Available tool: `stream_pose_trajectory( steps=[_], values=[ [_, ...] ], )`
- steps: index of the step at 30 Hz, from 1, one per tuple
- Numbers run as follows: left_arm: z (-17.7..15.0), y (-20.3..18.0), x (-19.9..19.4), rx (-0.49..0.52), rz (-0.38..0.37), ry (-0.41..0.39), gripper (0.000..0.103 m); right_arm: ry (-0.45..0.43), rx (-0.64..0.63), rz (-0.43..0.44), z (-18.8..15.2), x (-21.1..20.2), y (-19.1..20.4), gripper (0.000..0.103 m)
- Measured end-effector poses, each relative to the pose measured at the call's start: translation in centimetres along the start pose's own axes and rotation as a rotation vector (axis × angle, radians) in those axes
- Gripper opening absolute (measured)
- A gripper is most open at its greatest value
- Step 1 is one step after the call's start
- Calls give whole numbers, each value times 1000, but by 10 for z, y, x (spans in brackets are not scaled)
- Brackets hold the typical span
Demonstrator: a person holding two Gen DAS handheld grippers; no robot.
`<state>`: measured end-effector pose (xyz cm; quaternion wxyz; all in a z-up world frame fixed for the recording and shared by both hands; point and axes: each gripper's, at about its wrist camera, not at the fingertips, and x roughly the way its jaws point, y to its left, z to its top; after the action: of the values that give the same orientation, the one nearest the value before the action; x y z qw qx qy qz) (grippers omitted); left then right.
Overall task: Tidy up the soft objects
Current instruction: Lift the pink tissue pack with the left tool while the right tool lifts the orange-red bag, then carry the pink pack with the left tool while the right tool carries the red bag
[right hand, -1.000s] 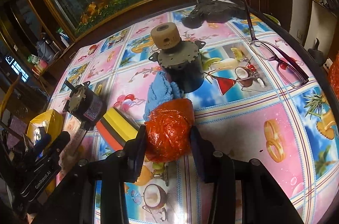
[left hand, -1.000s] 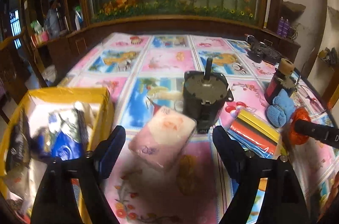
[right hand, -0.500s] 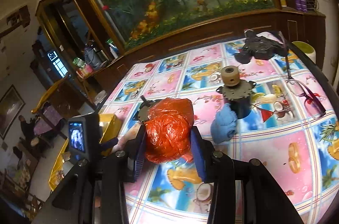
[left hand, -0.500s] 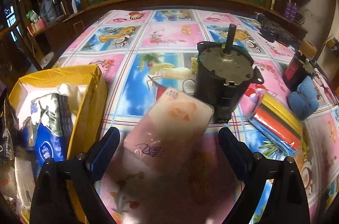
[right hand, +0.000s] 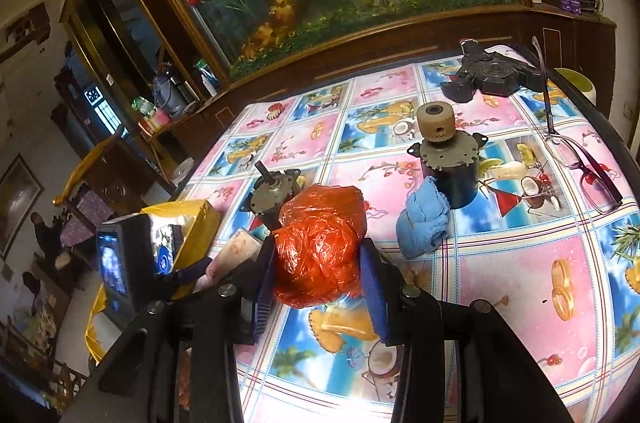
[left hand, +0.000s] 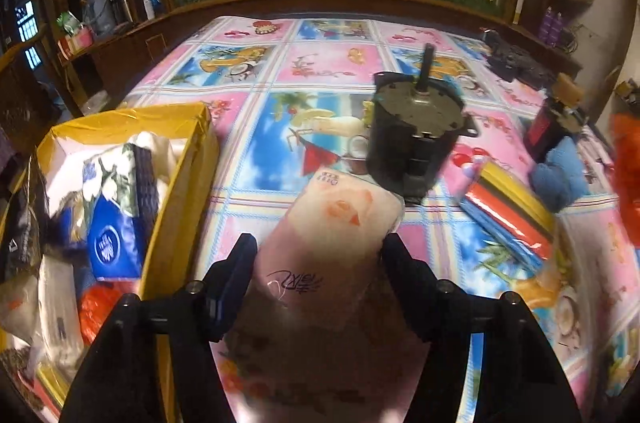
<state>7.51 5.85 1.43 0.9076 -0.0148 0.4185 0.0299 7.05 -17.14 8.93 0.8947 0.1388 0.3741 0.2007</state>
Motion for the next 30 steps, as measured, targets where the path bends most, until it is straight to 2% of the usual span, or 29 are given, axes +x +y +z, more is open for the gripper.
stream_pose_trajectory(
  steps=[5, 12, 15, 21, 26, 30],
  values=[
    [-14, -15, -29, 33, -17, -79, 64, 47, -16, -3, -5, 12, 2, 43],
    [-34, -7, -71, 8, 10, -250, 64, 33, -73, 27, -9, 11, 16, 43],
    [-35, 0, -85, -21, 15, -323, 64, 4, -126, 58, -13, 7, 30, 43],
    [-41, 9, -108, -52, 5, -420, 64, -135, -331, 82, -29, -16, 73, 43],
    [-48, 19, -123, -75, 40, -500, 64, -156, -366, 114, -35, -18, 86, 43],
    [-46, 20, -120, -73, 50, -490, 64, -163, -358, 114, -36, -18, 87, 43]
  ],
)
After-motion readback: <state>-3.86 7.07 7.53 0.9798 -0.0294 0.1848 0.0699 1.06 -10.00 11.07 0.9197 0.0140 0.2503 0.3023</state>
